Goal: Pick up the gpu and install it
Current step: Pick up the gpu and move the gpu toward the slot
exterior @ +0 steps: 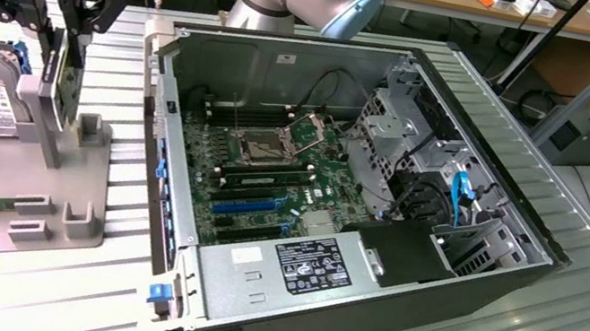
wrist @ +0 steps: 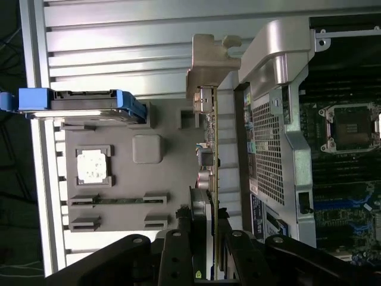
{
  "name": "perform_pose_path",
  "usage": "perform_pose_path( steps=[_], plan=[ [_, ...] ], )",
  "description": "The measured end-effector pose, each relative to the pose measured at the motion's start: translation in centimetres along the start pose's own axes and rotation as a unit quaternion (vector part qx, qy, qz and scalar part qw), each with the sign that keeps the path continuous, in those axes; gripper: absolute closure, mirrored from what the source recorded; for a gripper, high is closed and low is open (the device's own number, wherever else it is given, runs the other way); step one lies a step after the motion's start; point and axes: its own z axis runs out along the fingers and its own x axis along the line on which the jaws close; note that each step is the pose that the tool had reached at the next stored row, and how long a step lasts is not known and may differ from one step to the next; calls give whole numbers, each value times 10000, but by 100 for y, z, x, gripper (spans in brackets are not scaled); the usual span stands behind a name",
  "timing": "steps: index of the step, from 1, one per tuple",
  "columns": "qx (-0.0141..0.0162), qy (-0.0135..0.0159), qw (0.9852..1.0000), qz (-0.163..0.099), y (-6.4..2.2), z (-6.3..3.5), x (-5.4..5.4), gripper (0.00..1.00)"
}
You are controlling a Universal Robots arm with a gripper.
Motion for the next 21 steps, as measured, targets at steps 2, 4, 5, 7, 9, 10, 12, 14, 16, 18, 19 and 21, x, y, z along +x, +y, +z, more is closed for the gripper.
perform_pose_path(
  steps=[2,4,5,7,9,10,12,14,16,18,19,21],
  plan=[
    [0,0,10000,0,1,-27,-1,73],
    [0,0,10000,0,2,-41,-1,73],
    [0,0,10000,0,3,-57,-2,73],
    [0,0,10000,0,4,-83,-2,73],
    [0,0,10000,0,5,-116,-3,73],
    [0,0,10000,0,6,-125,-3,73],
    [0,0,10000,0,6,-139,-3,73],
    [0,0,10000,0,7,-152,-4,73],
    [0,1,10000,0,7,-168,-4,73],
    [0,0,10000,0,8,-189,-5,73],
    [0,0,10000,0,9,-195,-5,73],
    [0,0,10000,0,10,-221,-6,73]
  ],
)
